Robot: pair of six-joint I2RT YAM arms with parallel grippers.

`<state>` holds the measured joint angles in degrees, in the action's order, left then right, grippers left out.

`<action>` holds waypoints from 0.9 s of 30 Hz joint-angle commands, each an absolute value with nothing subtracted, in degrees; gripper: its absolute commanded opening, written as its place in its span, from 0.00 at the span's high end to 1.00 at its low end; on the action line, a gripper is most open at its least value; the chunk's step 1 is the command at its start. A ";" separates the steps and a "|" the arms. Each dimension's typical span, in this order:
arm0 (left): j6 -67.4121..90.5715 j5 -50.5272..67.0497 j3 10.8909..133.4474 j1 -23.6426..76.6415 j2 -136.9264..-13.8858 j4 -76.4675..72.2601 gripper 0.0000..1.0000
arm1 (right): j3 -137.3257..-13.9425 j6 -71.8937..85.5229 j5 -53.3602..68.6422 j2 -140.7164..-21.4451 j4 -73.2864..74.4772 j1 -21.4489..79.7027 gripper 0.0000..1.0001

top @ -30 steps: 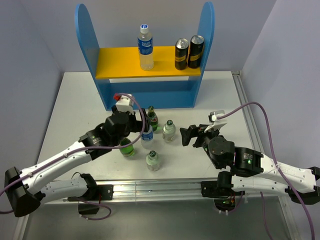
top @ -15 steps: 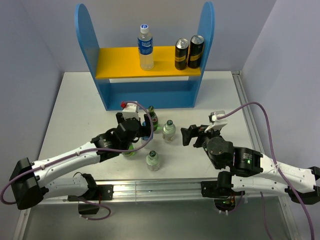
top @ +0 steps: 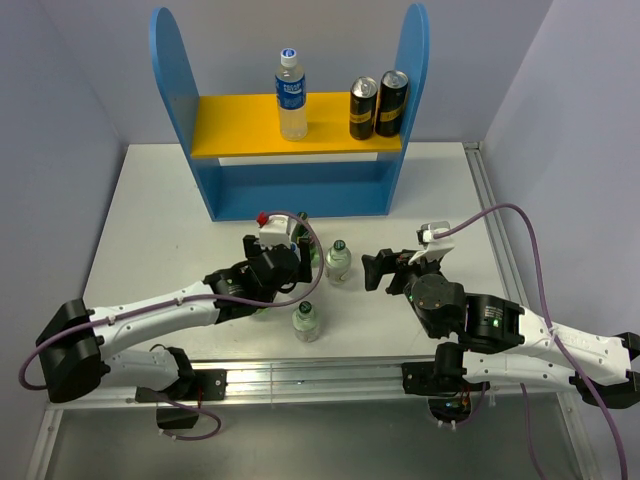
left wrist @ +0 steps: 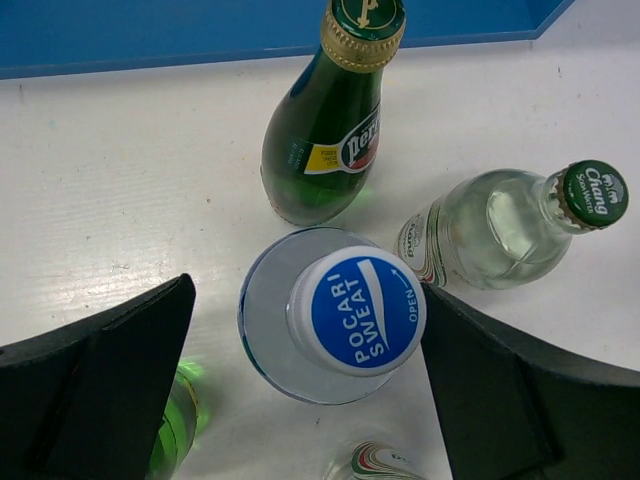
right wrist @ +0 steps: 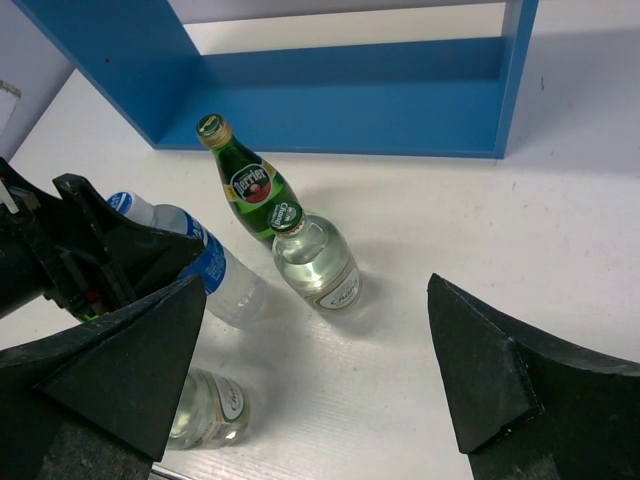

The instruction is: Place and organize the beverage onto the shelf

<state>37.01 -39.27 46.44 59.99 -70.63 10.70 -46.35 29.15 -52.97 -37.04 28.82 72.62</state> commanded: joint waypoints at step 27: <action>41.57 -45.96 50.26 60.91 -74.89 12.21 1.00 | -45.70 30.41 -54.84 -37.44 29.00 73.04 0.02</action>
<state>40.47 -43.00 46.76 60.45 -75.96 10.11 -45.84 29.23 -53.15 -37.21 28.84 72.62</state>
